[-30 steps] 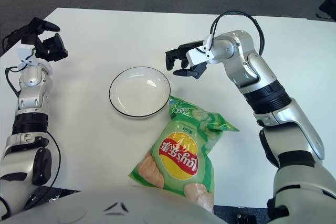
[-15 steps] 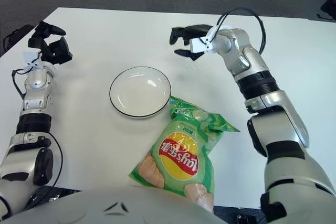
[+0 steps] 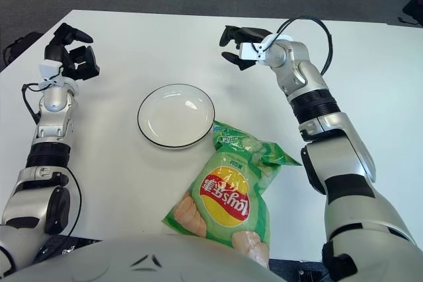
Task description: Put the snack into the plate.
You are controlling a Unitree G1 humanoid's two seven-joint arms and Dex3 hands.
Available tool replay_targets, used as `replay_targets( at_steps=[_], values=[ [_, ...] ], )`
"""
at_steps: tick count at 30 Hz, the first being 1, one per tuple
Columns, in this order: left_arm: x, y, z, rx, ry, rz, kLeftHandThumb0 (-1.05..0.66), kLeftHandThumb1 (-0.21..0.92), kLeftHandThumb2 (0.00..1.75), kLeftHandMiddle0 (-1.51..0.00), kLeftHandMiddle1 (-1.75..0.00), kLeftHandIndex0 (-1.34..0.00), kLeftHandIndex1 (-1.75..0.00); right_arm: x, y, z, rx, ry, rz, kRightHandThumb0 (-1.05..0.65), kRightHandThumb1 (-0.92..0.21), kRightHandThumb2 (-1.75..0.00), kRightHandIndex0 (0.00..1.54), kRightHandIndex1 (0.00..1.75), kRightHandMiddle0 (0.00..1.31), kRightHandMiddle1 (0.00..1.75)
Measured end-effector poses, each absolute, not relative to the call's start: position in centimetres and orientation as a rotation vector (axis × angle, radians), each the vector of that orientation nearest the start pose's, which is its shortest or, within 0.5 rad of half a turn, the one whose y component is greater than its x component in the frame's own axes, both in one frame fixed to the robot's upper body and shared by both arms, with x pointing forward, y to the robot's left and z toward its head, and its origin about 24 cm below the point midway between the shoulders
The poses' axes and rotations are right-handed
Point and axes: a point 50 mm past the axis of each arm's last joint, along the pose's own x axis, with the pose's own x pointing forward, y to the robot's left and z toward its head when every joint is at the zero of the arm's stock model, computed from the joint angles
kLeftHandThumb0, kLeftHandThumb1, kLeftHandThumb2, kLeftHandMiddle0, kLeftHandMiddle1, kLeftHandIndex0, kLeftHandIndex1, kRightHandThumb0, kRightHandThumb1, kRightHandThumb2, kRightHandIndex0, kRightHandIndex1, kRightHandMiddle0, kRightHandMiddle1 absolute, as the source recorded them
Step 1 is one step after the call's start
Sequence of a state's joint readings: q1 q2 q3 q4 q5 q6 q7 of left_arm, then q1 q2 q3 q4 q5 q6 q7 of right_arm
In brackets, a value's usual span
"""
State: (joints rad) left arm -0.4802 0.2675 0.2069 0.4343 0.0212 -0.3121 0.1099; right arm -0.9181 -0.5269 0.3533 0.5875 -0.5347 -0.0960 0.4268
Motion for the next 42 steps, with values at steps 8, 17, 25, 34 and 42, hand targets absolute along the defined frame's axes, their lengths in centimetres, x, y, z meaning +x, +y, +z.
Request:
replay_targets(
  at_steps=[8, 17, 25, 34, 42],
  values=[
    [33.0, 21.3, 13.2, 0.214, -0.432, 0.208, -0.42, 0.51, 1.07, -0.93, -1.75, -0.46, -1.75, 39.1, -15.7, 18.3, -1.237, -0.102, 0.453, -0.63, -0.92, -1.02, 0.26, 0.67, 0.00, 0.98],
    [32.3, 18.5, 13.9, 0.228, -0.493, 0.023, -0.41, 0.56, 1.00, -1.03, -1.75, -0.42, -1.75, 39.6, -16.3, 18.1, -1.170, -0.065, 0.444, -0.61, -0.92, -0.99, 0.28, 0.70, 0.00, 1.02],
    [31.8, 15.7, 14.3, 0.282, -0.571, -0.159, -0.40, 0.61, 0.94, -0.97, -1.75, -0.39, -1.75, 40.5, -16.6, 18.8, -1.123, -0.017, 0.425, -0.62, -0.92, -1.01, 0.28, 0.73, 0.00, 0.96],
    [30.6, 12.4, 14.8, 0.385, -0.698, -0.356, -0.36, 0.86, 0.60, -0.58, -1.46, -0.23, -1.75, 40.8, -16.7, 18.7, -1.109, 0.017, 0.425, -0.60, -0.92, -1.03, 0.24, 0.69, 0.00, 0.88],
    [29.5, 10.2, 14.8, 0.547, -0.832, -0.610, -0.42, 0.92, 0.60, -0.33, -0.92, -0.12, -1.53, 40.9, -16.8, 18.4, -1.089, 0.032, 0.425, -0.61, -0.92, -1.03, 0.21, 0.63, 0.00, 0.86]
  ],
)
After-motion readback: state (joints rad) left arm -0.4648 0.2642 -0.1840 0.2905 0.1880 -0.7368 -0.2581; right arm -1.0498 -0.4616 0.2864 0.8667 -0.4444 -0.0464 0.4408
